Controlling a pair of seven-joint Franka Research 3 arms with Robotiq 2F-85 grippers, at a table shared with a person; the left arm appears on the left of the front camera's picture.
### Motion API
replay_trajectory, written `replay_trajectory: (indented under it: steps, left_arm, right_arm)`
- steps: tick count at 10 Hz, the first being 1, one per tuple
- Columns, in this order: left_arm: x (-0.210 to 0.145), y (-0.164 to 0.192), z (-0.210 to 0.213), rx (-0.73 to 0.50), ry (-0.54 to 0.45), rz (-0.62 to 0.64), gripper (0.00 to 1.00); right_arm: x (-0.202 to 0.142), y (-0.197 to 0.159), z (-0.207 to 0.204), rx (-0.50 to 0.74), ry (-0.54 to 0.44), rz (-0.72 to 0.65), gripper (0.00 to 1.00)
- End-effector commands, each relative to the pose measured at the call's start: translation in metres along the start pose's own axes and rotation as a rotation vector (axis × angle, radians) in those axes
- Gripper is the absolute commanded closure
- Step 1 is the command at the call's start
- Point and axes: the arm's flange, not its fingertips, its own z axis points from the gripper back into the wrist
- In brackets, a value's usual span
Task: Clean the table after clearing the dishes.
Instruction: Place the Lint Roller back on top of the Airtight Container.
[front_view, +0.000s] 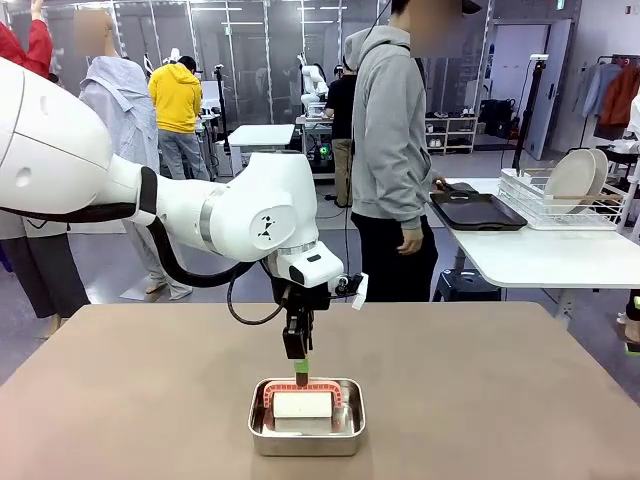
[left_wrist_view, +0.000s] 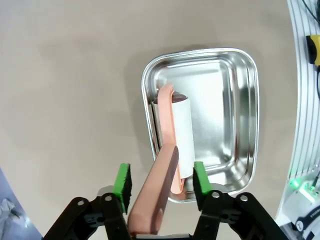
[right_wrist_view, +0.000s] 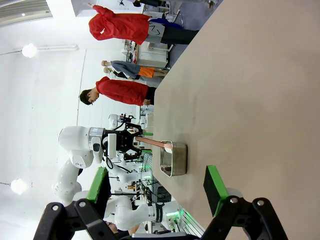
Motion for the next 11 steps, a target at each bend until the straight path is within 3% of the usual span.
replay_trajectory:
  steps: [1, 2, 3, 4, 5, 11]
  left_arm:
    - [-0.006, -0.004, 0.007, 0.021, 0.003, -0.013, 0.00]
    - [-0.008, -0.004, 0.009, 0.025, 0.001, -0.014, 0.12]
    - [-0.011, -0.008, 0.012, 0.034, -0.002, -0.017, 0.03]
    - [-0.017, -0.016, 0.013, 0.062, 0.003, -0.010, 0.00]
    - [-0.002, 0.000, 0.008, 0.013, -0.003, 0.003, 0.00]
    - [-0.002, 0.000, 0.008, 0.013, -0.003, 0.003, 0.00]
  right_arm:
    - [-0.003, 0.004, 0.001, -0.003, 0.010, -0.009, 0.05]
    - [-0.003, 0.004, 0.001, -0.003, 0.010, -0.009, 0.05]
    - [-0.003, 0.004, 0.001, -0.003, 0.010, -0.009, 0.05]
    - [-0.003, 0.004, 0.001, -0.003, 0.010, -0.009, 0.05]
    - [-0.003, 0.004, 0.001, -0.003, 0.010, -0.009, 0.05]
    - [-0.003, 0.004, 0.001, -0.003, 0.010, -0.009, 0.05]
